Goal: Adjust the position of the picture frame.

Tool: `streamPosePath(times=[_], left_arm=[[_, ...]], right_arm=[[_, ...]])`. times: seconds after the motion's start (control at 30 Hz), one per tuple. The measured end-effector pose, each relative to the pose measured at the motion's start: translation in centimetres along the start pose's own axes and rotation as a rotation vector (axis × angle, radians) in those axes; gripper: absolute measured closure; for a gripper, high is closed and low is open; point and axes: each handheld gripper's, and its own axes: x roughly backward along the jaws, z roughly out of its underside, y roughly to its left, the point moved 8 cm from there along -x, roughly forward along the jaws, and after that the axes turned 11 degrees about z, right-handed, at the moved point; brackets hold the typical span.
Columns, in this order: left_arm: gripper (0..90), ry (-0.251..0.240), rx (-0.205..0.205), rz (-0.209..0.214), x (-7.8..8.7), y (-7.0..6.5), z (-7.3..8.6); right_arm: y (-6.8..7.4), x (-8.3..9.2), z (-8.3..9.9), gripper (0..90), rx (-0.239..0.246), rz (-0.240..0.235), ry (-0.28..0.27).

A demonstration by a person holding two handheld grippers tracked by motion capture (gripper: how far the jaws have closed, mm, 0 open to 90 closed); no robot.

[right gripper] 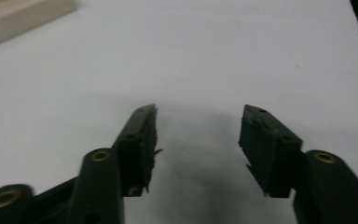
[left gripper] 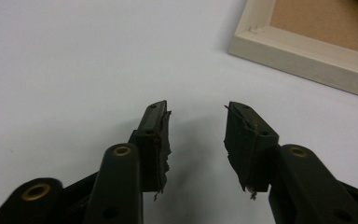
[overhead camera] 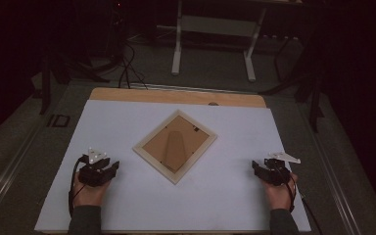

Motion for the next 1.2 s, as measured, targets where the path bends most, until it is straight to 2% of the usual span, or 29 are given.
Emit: streamPosePath(times=[0.1,0.33,0.5,0.53,0.6,0.63,0.77,0.87,0.93,1.0,1.03,1.2], left_arm=[[60.4,-0.003,-0.009,0.011,0.0,-0.2,0.0],[58.8,-0.019,0.004,0.024,0.2,-0.4,-0.2],[57.2,0.001,0.011,0.029,0.0,-0.5,-0.2],[59.7,0.004,0.003,0.039,0.0,-0.6,-0.2],[66.4,0.011,-0.014,0.051,0.1,-0.9,-0.1],[68.1,0.017,-0.029,0.061,0.0,-1.3,-0.1],[68.3,0.032,-0.05,0.069,-0.2,-1.8,0.0],[68.8,0.048,-0.069,0.074,-0.5,-2.3,0.1],[70.8,0.053,-0.066,0.079,-0.6,-2.6,0.1],[71.5,0.051,-0.07,0.096,-0.6,-3.1,0.1],[71.5,0.051,-0.075,0.097,-0.6,-3.3,0.1],[72.9,0.048,-0.088,0.102,-0.6,-3.8,0.0]], right_arm=[[0.4,0.3,-0.2,50.8,0.008,-0.013,-0.013],[1.2,0.7,-0.2,50.9,0.031,-0.027,-0.02],[1.7,0.6,-0.2,49.3,0.05,-0.041,-0.018],[1.9,0.7,-0.2,48.3,0.045,-0.054,-0.014],[2.4,0.8,-0.5,46.7,-0.011,-0.149,-0.003],[2.8,1.0,-1.0,47.5,-0.025,-0.18,-0.012],[3.6,1.3,-1.6,50.0,0.011,-0.192,-0.026],[4.0,1.4,-1.9,52.0,0.014,-0.207,-0.029],[4.4,1.4,-2.3,55.8,0.021,-0.227,-0.034],[4.9,1.5,-2.9,58.3,0.025,-0.25,-0.043],[5.5,1.5,-3.4,60.2,0.046,-0.258,-0.046],[6.5,1.5,-5.1,64.4,0.074,-0.27,-0.07]])
